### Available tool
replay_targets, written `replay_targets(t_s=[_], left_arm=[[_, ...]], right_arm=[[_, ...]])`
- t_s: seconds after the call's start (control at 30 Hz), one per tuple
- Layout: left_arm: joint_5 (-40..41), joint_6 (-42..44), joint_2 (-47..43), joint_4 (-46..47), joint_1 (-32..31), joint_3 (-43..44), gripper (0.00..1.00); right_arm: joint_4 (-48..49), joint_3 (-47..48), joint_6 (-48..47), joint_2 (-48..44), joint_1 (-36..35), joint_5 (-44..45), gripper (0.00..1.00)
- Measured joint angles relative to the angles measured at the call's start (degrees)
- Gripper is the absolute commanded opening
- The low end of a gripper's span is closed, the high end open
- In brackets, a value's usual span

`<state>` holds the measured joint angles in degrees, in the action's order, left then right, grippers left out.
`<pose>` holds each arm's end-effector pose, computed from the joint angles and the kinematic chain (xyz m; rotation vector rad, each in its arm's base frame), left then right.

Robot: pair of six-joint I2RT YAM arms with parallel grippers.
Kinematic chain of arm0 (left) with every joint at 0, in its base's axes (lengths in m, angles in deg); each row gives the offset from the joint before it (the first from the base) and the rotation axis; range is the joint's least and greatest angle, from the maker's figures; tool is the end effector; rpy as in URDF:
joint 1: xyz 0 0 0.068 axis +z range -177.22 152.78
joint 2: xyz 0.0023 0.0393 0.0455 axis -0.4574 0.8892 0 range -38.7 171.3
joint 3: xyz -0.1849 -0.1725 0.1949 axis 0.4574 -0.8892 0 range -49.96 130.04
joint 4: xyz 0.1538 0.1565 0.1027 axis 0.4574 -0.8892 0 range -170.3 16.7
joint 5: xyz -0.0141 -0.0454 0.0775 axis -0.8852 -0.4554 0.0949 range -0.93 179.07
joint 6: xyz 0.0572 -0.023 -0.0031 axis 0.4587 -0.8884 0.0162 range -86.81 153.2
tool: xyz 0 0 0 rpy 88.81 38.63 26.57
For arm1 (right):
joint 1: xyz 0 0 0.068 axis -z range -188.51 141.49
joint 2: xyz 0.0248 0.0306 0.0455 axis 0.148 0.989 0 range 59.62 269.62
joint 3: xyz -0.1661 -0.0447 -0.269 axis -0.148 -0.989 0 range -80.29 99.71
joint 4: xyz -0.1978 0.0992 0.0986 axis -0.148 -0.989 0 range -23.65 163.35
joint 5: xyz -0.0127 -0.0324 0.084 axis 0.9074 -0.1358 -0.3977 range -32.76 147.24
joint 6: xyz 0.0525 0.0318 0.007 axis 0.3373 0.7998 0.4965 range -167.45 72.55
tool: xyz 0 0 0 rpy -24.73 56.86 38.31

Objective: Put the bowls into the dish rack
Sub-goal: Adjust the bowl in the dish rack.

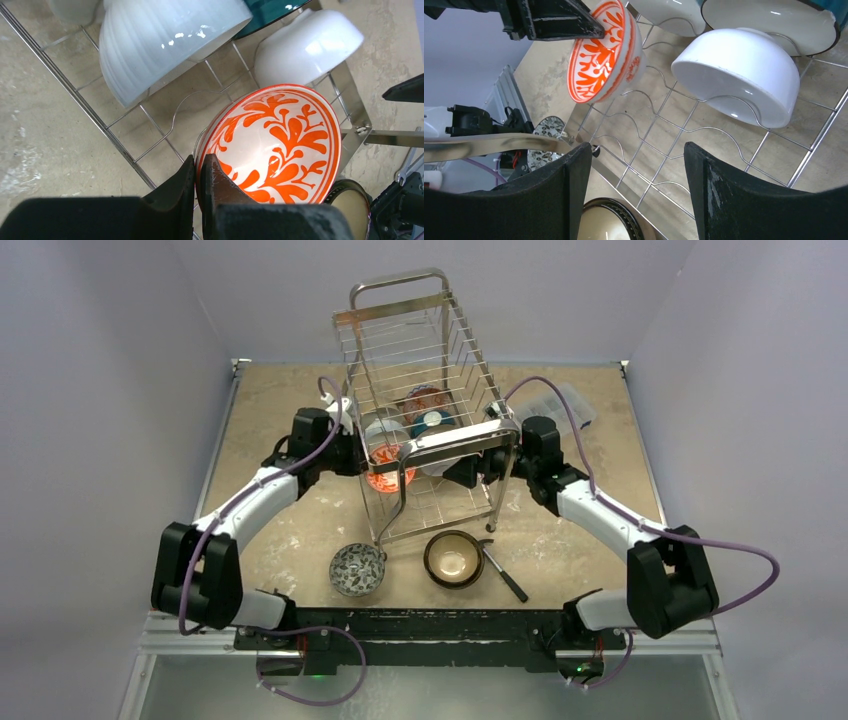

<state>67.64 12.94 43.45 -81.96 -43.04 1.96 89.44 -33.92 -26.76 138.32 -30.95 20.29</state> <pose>0.2772 -0.0963 0.2876 0.1188 2.3013 -0.7525 0.2549 0.1357 0.3188 -0.5018 1.8801 1.1068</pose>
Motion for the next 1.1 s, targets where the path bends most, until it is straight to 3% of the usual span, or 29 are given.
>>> replay_targets(t_s=[0.23,0.4,0.77,1.1], left_arm=[[2.47,1.53,-8.50,0.79,0.00,-0.04,0.00],[4.96,2.47,-13.53,8.98,-0.37,-3.82,0.00],[28.37,10.25,-17.66,23.63,-11.56,-13.86,0.00],[34.60,15.65,-17.29,29.31,-13.90,-18.29,0.00]], right_arm=[[0.11,0.00,-0.07,-1.16,0.02,0.07,0.71],[0.09,0.00,-0.07,-1.16,0.02,0.15,0.71],[0.11,-0.63,-0.04,-1.18,0.44,0.46,0.71],[0.09,-0.74,-0.07,-1.18,0.44,1.01,0.71]])
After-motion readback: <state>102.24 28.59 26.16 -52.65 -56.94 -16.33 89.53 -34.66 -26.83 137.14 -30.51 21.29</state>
